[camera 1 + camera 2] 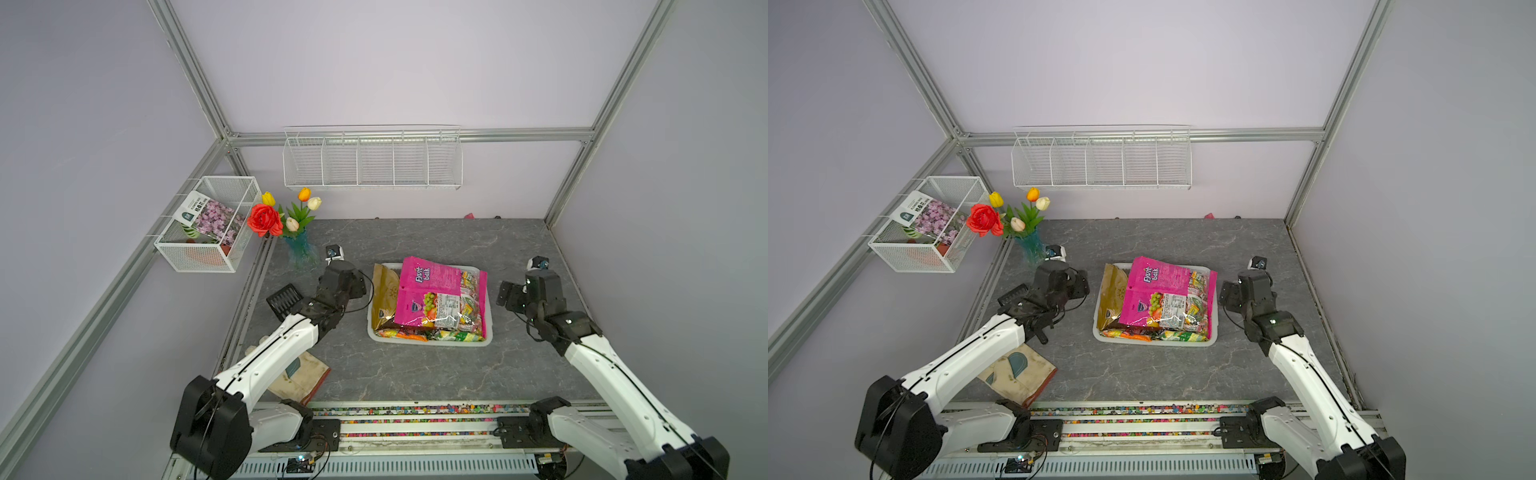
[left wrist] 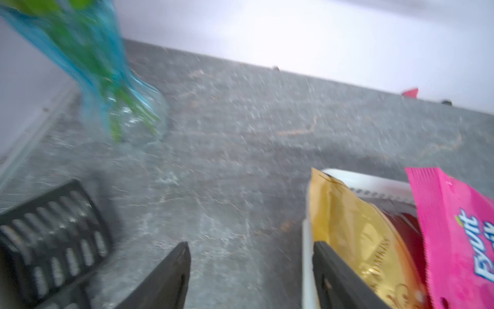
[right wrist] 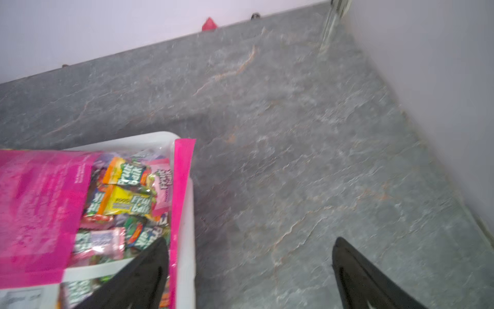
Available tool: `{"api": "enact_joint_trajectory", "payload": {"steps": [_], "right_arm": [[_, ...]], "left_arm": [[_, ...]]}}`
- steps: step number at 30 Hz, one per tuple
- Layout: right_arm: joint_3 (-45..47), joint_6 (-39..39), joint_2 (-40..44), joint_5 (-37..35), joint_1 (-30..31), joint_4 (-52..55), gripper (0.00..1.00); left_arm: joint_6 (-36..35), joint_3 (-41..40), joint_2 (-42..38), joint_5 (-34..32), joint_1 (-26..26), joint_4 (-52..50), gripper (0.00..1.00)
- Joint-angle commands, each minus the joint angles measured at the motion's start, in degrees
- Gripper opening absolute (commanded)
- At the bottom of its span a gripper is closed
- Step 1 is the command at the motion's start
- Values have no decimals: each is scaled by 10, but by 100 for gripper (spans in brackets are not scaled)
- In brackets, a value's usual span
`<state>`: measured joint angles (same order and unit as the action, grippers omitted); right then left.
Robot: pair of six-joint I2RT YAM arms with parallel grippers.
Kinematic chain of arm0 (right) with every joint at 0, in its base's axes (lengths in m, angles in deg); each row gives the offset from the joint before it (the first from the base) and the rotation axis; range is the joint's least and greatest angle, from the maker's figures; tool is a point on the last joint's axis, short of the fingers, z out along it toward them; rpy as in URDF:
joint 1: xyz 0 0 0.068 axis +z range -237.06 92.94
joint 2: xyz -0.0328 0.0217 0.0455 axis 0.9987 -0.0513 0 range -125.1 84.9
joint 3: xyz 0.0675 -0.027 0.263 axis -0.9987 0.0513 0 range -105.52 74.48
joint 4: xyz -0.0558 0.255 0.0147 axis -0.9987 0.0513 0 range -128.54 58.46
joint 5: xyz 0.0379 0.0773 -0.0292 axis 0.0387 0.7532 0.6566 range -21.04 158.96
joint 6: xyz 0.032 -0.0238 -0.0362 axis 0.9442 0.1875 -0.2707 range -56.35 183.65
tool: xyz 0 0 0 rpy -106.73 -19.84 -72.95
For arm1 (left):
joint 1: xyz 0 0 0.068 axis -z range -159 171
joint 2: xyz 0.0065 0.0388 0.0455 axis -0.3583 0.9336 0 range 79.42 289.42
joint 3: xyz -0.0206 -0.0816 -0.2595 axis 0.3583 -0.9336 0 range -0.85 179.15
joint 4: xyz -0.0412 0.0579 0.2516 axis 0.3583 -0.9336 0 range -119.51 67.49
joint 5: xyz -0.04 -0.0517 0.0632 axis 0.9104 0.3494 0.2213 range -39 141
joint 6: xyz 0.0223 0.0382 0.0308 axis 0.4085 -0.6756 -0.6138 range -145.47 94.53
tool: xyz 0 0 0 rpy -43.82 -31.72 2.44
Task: Put the candies in the basket
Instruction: Move the basket to the center of the board, then reset both arms
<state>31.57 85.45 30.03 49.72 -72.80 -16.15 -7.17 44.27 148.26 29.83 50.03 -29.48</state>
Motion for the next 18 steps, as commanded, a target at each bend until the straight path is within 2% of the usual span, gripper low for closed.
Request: {"api": "enact_joint_trajectory", "payload": {"steps": [1, 4, 6, 8, 10, 12, 13, 16, 17, 18], "right_arm": [[79, -119, 11, -72, 0, -148, 99], [178, -210, 17, -100, -2, -318, 98], [223, -232, 3, -76, -18, -407, 98], [236, -220, -34, -36, -45, -442, 98], [250, -215, -81, -13, -66, -493, 98], [264, -229, -130, 38, -87, -578, 97], [253, -226, -144, 44, -89, -583, 98], [239, -210, -200, 64, -99, -647, 98], [226, -200, -217, 69, -101, -642, 98], [224, -206, -243, 86, -102, -674, 98]], "left_arm": [[-132, -110, -21, -58, -15, 220, 100], [-127, -162, -20, -22, -87, 288, 100], [-144, -177, -21, -41, -109, 309, 100], [-169, -216, -18, -40, -119, 392, 100], [-172, -242, -1, -6, -138, 448, 100], [-155, -247, 29, 15, -160, 457, 100], [-154, -254, 48, 23, -170, 479, 100], [-185, -256, 69, 26, -182, 503, 100], [-200, -269, 81, 24, -191, 556, 100], [-196, -270, 86, 35, -202, 563, 100]]}}
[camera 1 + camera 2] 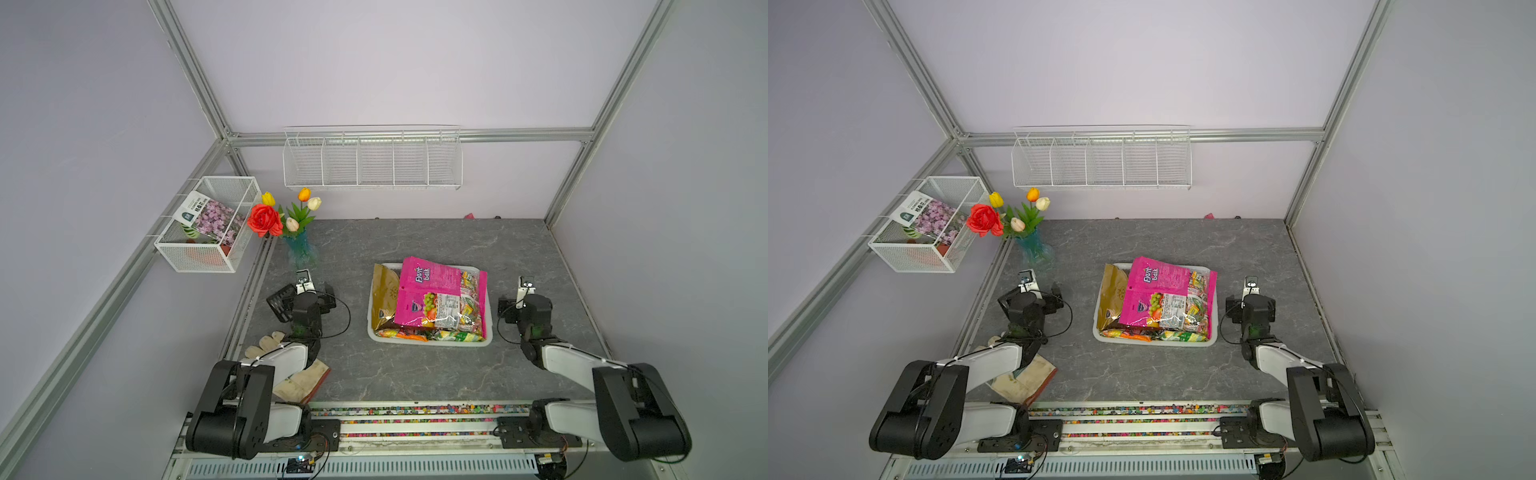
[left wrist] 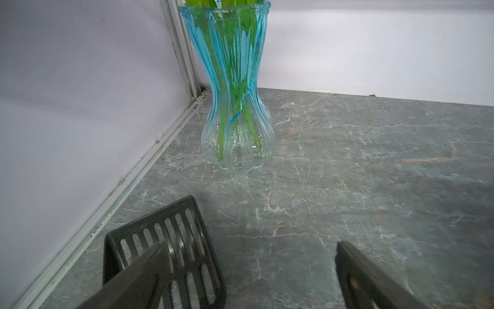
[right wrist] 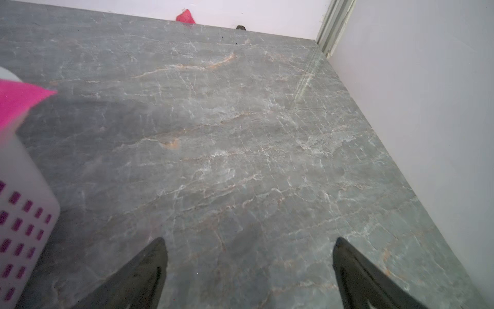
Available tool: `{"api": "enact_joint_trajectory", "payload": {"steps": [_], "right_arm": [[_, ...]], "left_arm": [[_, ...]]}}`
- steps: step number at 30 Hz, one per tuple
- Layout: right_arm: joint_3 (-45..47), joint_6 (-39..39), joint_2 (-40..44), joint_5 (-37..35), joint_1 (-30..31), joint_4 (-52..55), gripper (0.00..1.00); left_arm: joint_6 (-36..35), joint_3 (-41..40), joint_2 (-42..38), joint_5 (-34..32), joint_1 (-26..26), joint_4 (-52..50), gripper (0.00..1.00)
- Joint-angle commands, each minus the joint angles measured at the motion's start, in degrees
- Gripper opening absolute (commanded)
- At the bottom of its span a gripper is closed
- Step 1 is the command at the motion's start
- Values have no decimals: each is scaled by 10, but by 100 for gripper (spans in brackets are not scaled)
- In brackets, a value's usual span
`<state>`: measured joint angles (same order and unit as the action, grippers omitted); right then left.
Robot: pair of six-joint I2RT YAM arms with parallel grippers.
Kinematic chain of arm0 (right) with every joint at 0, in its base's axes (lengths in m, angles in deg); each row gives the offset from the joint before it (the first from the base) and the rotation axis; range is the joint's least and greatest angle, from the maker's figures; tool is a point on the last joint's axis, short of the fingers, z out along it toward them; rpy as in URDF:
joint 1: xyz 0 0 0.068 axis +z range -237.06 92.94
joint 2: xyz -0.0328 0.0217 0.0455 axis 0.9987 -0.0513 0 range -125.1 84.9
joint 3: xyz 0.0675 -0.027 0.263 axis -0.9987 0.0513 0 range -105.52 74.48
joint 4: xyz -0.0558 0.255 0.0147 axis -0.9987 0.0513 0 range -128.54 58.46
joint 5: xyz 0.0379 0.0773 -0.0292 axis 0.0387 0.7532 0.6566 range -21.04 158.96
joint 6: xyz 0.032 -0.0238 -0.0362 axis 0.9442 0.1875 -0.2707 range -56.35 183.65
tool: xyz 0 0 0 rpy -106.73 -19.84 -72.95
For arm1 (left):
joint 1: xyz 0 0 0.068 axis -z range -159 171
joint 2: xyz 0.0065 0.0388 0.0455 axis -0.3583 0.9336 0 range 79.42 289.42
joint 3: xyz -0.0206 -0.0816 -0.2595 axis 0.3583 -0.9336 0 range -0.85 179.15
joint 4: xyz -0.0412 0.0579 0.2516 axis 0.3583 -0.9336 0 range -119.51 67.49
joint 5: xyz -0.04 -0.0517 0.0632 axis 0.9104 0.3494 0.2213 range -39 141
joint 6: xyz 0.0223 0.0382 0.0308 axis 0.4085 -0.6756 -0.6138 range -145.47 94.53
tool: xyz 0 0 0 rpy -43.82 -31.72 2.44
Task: Put the candies in the basket
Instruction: Reset both arms
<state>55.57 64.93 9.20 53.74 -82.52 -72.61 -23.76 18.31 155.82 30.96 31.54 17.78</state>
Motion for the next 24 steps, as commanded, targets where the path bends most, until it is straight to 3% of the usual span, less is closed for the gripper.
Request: {"api": "enact_joint_trajectory", "payload": {"steps": [1, 4, 6, 7, 10, 24], "right_arm": [[-25, -2, -59, 53, -4, -114, 98], [-9, -15, -142, 61, -3, -231, 99], [-22, -10, -123, 56, -3, -177, 99], [-31, -7, -110, 54, -3, -133, 99], [-18, -10, -131, 56, -3, -194, 99], [-43, 6, -117, 44, -7, -122, 99]], "left_arm": [[-18, -12, 21, 51, -40, 103, 100], [13, -29, 82, 111, -89, 184, 100], [7, -34, 114, 123, -95, 236, 100], [6, -30, 113, 128, -96, 225, 100], [6, -6, 93, 198, -116, 148, 100], [18, 15, 98, 183, -120, 115, 100]]}}
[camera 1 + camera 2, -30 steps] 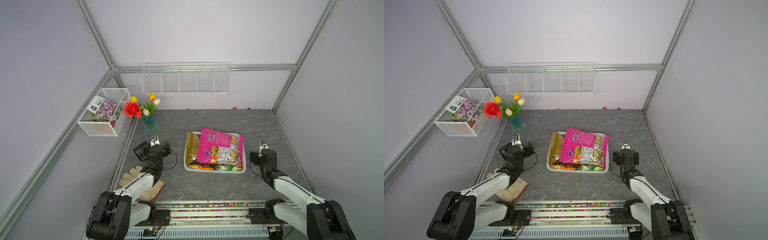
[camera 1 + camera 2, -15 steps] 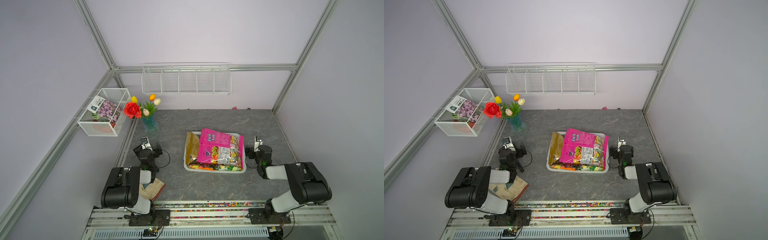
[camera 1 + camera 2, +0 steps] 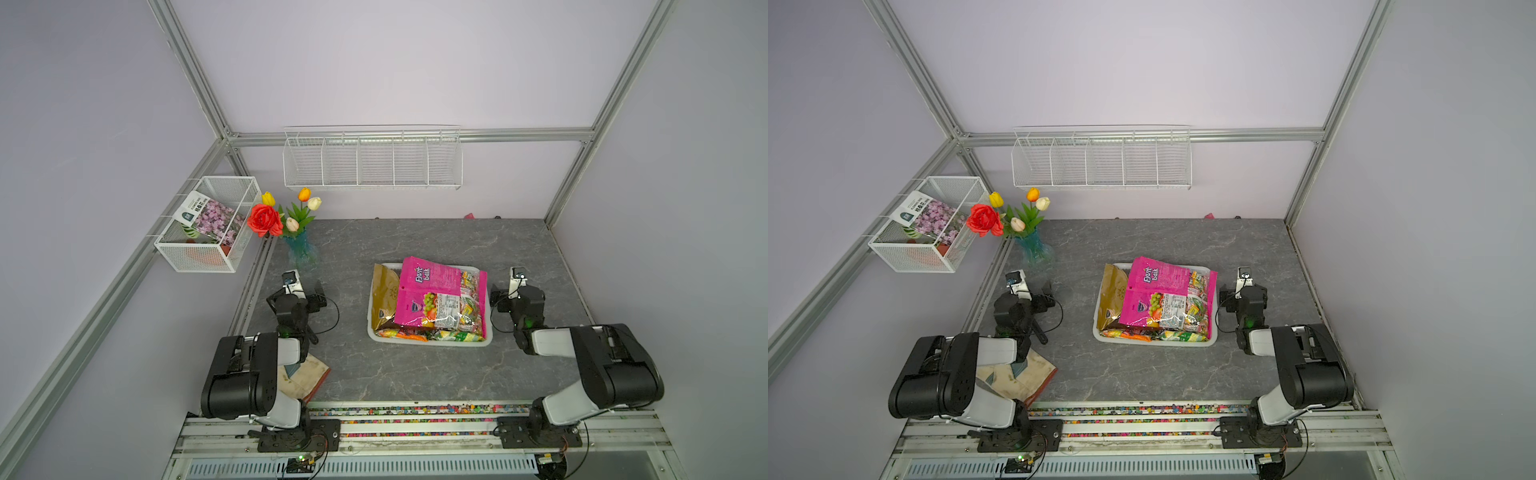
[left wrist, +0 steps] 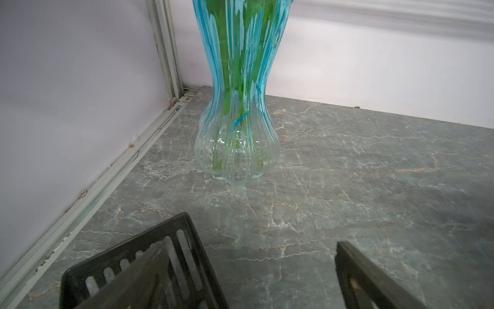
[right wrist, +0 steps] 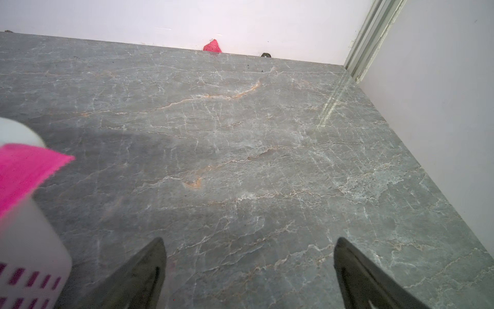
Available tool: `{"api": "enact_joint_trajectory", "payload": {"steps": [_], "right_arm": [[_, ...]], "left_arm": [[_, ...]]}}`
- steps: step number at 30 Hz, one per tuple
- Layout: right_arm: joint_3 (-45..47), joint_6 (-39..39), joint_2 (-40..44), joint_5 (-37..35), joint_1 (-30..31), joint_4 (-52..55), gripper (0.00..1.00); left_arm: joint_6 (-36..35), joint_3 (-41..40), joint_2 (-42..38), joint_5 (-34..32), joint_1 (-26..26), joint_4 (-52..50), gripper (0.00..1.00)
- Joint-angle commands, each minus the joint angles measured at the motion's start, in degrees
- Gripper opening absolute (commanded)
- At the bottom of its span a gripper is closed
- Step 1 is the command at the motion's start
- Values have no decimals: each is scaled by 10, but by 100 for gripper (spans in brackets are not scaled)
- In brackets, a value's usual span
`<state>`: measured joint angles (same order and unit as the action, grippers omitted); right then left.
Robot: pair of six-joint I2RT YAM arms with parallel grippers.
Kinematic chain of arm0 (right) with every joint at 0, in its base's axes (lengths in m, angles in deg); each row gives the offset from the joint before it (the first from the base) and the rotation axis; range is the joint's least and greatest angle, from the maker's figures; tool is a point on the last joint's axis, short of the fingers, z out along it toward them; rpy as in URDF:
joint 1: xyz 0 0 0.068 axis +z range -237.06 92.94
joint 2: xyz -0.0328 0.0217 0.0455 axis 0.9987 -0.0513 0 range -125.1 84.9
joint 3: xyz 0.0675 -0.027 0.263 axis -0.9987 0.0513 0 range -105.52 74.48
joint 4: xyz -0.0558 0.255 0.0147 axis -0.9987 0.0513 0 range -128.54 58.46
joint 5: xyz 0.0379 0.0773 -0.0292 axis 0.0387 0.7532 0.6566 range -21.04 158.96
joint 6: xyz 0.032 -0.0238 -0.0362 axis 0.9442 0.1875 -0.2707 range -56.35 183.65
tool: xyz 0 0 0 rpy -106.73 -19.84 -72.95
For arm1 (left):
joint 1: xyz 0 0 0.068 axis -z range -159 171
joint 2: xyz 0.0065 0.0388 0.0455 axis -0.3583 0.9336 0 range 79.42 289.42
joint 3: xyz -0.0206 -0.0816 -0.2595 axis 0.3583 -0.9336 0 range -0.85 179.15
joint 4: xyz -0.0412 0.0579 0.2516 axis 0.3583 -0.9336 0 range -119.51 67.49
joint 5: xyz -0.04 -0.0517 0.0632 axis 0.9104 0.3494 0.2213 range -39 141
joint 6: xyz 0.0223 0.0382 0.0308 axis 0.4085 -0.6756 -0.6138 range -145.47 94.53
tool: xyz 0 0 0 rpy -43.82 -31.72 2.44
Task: Put the candies in the basket
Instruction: Reset both arms
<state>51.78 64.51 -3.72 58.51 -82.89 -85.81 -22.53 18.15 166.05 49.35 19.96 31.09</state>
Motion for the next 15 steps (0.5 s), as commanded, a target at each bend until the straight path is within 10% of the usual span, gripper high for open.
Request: {"api": "enact_joint_trajectory", "payload": {"steps": [1, 15], "right_arm": [[-6, 10, 13, -4, -3, 10, 99], [-7, 10, 12, -4, -3, 11, 99]], "left_arm": [[1, 21, -5, 4, -3, -31, 100], [-3, 24, -4, 8, -2, -33, 100]]}}
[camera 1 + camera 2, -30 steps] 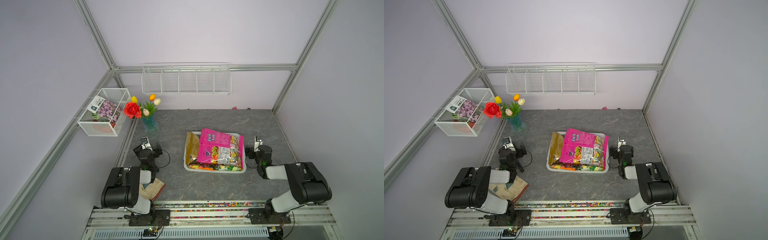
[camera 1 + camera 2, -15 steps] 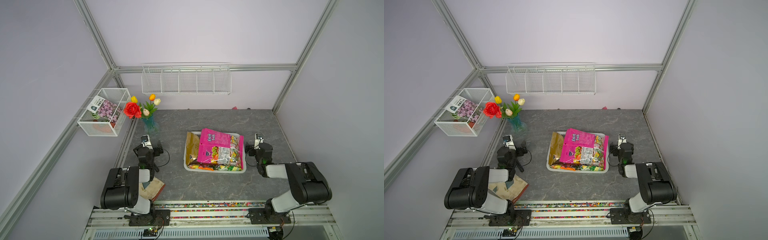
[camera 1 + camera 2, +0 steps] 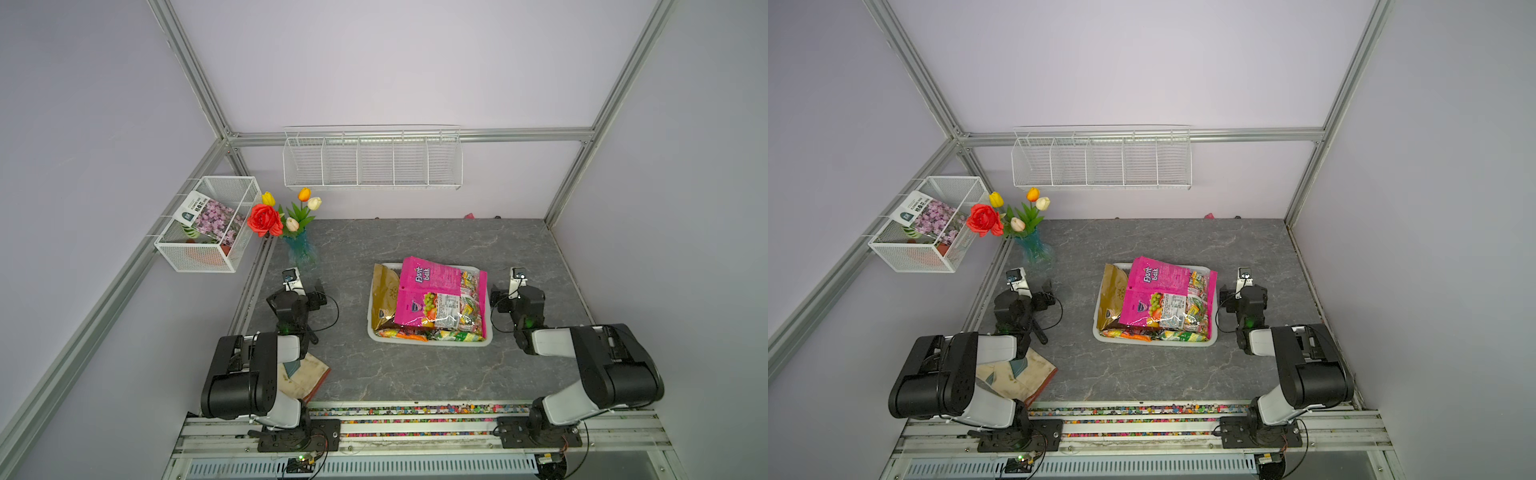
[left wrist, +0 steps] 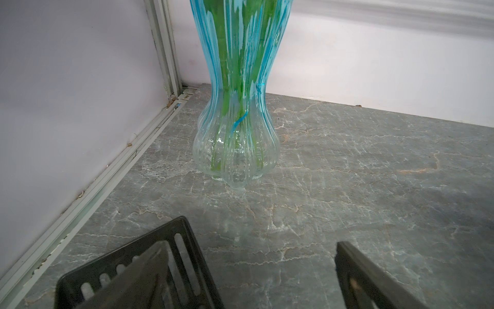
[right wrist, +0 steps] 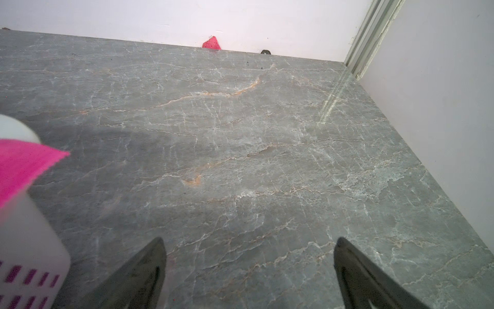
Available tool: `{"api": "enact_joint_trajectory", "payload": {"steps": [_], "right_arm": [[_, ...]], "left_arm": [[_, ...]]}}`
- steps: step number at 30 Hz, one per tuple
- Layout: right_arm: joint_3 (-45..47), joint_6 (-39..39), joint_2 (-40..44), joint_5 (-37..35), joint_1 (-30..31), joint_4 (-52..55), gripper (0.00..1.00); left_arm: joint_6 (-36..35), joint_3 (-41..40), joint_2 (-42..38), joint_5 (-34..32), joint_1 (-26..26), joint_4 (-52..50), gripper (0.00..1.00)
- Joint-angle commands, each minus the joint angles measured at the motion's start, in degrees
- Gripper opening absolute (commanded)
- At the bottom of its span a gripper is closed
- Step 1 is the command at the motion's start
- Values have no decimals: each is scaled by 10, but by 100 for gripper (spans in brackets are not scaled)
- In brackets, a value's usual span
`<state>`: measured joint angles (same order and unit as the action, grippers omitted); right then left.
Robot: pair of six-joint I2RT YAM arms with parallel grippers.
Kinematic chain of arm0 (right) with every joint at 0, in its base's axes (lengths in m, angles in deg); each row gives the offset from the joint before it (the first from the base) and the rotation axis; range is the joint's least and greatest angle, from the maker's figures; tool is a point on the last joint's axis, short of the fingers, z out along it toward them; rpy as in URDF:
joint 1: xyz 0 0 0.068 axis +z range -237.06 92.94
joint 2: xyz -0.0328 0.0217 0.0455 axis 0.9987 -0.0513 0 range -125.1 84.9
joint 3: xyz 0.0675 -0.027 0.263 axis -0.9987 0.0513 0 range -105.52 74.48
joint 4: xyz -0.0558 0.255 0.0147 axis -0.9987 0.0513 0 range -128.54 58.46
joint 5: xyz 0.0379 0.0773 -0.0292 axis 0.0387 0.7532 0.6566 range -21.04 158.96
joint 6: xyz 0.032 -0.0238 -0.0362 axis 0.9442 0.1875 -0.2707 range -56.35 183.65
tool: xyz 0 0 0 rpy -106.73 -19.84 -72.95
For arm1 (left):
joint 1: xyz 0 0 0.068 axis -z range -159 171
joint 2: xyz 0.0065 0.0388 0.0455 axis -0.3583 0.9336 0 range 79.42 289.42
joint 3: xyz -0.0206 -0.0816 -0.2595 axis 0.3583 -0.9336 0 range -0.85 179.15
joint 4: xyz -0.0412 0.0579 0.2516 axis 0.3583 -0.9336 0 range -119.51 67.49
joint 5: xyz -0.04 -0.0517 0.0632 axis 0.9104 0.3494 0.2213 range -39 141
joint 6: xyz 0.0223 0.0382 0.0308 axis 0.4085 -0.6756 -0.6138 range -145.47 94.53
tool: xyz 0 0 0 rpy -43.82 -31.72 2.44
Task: Put the candies in the basket
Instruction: Reset both arms
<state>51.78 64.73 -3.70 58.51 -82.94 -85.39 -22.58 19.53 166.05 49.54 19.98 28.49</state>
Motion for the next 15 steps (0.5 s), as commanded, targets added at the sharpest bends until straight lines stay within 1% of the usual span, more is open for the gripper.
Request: {"api": "enact_joint_trajectory", "payload": {"steps": [1, 15], "right_arm": [[-7, 9, 11, -4, -2, 6, 99], [-10, 9, 10, -1, -4, 12, 99]], "left_arm": [[-3, 10, -3, 6, -2, -8, 100], [-3, 10, -3, 5, -2, -8, 100]]}}
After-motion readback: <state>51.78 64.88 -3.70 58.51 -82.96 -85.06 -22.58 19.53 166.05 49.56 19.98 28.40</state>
